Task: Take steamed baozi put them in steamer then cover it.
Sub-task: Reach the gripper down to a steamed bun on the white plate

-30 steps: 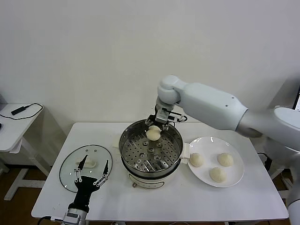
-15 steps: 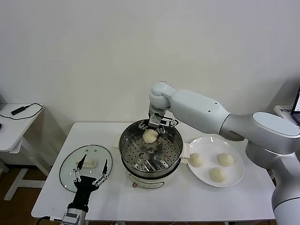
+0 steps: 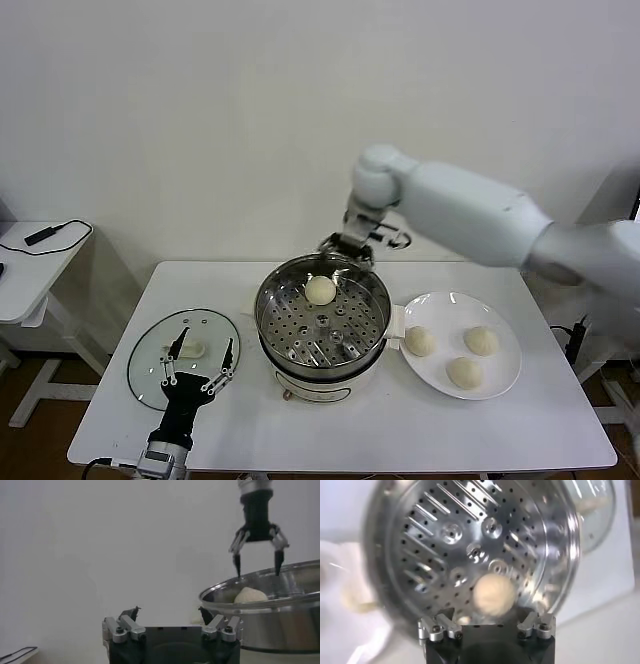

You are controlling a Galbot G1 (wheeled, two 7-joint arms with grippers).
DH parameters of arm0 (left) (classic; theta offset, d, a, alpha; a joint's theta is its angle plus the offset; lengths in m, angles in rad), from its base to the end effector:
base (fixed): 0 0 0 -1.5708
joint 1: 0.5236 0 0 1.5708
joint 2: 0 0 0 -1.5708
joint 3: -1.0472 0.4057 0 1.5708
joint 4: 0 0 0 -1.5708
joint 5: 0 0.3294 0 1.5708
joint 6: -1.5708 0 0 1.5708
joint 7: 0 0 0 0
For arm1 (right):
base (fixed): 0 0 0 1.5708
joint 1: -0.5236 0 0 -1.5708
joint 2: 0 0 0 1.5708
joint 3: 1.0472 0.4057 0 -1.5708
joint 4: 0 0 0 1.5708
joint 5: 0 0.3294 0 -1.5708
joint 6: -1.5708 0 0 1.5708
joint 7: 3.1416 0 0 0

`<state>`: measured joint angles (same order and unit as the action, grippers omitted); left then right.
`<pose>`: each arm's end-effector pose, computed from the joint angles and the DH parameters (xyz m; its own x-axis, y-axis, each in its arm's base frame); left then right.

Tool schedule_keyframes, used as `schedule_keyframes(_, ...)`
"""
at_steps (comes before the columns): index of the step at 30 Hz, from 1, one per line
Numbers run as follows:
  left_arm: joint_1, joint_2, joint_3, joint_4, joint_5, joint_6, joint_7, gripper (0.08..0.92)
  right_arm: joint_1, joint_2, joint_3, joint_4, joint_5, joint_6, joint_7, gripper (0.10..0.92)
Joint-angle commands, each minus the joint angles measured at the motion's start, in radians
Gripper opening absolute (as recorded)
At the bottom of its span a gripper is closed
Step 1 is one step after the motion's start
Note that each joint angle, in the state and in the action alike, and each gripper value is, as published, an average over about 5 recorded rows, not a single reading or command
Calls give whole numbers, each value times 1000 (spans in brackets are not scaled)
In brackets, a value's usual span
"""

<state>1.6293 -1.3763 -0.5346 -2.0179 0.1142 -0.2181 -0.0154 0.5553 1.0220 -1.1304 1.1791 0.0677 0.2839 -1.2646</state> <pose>0.1064 0.0541 -0.3785 -0.9900 0.1200 -0.0735 0.0954 0.9563 0.2765 0.6122 -0.0184 -0.0059 -0.1352 -0.2227 0.9655 -0.5986 -0.7581 -0.2587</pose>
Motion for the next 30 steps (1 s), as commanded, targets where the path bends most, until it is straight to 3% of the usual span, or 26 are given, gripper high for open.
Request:
schedule_keyframes(1,-2,2,7,1,2,1,-1,823,129,-297,-227,25,363,-298,34,823)
schedule_keyframes(7,-1,1,5,-2,2,2,-3,823,-24,-334,-256,12,382,-350,103,823)
schedule_keyframes(14,6,-2,2,-5,1,0,-4,823,-220,-273,-173,-45,324,-366,188,823)
schedule_keyframes(30,15,-9,1,-1,4,-7,-6,823,-352,-171,-80,-156,245,-348,224,823)
